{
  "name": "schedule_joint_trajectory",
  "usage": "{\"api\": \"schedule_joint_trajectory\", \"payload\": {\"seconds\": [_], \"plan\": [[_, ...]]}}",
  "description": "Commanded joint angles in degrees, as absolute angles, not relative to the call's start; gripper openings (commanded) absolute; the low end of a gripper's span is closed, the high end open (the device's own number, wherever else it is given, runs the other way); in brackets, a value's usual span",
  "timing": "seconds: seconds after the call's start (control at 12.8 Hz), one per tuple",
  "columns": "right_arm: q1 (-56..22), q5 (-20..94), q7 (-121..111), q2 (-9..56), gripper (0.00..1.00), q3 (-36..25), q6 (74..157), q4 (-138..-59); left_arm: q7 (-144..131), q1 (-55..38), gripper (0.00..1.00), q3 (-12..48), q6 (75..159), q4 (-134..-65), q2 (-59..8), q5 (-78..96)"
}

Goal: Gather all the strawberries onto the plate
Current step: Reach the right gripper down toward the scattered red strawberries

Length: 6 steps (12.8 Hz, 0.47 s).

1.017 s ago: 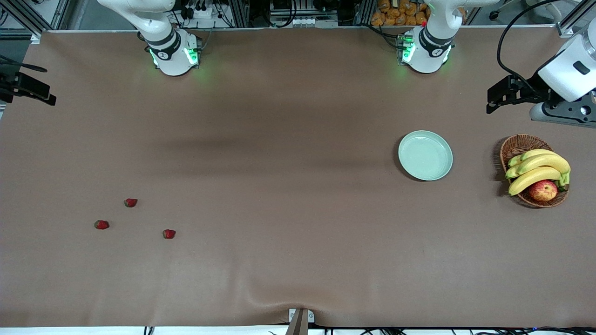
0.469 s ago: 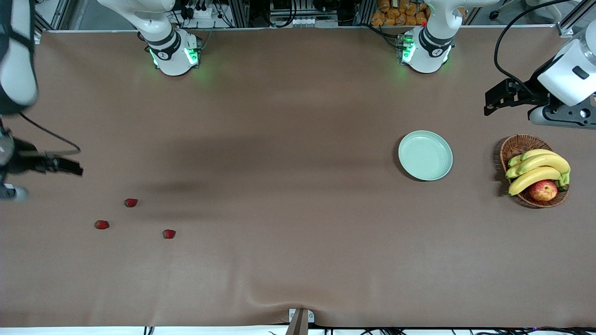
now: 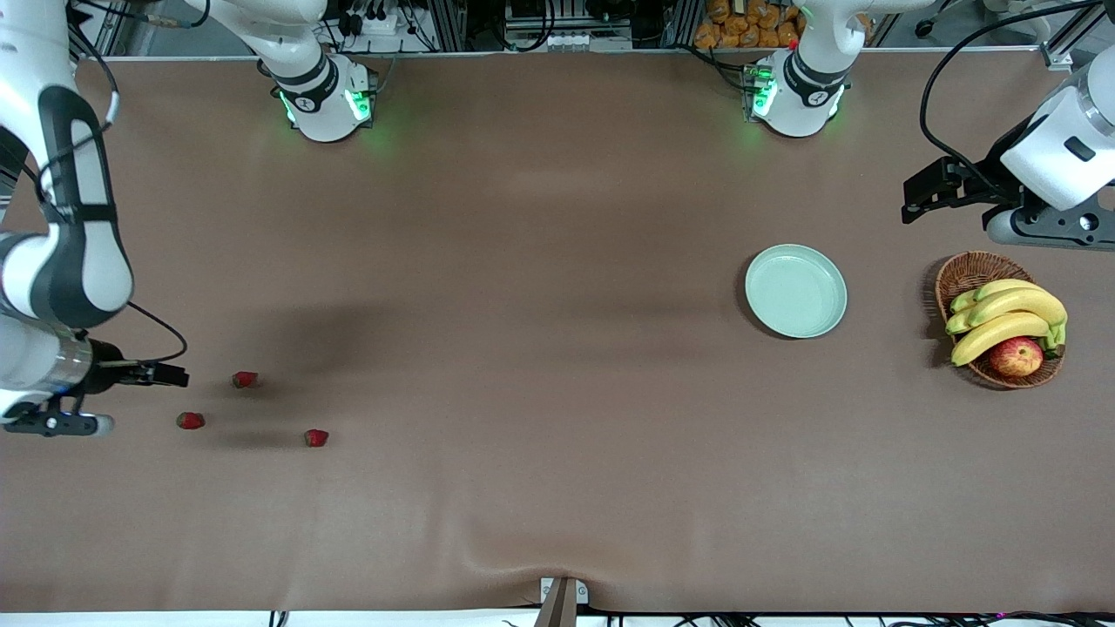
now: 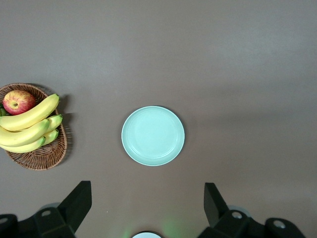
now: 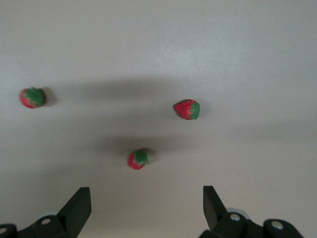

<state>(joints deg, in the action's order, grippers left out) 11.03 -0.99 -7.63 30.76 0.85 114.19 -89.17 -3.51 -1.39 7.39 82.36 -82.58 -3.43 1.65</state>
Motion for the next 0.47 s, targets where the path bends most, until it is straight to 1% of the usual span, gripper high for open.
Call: {"api": "schedule_joint_trajectory", "payload": {"seconds": [0.0,0.16,0.39], "plan": [[11.25,-0.79,-8.96,33.74,1.0,1.49,116.09,-89.91,-4.31,-1.41,1.0,7.47,82.97,-82.62,-3.78,2.64],[11.08,-0.79,-8.79,36.2,1.0,1.49,117.77,-90.79,-4.31,-1.49,1.0,7.47,83.67,-82.62,-4.22,2.64],[10.55,-0.79,-8.79,38.84,1.0,1.49,117.95,-91.32,-4.31,-1.84,1.0,7.47,83.76,-82.62,-4.83,2.64]]}}
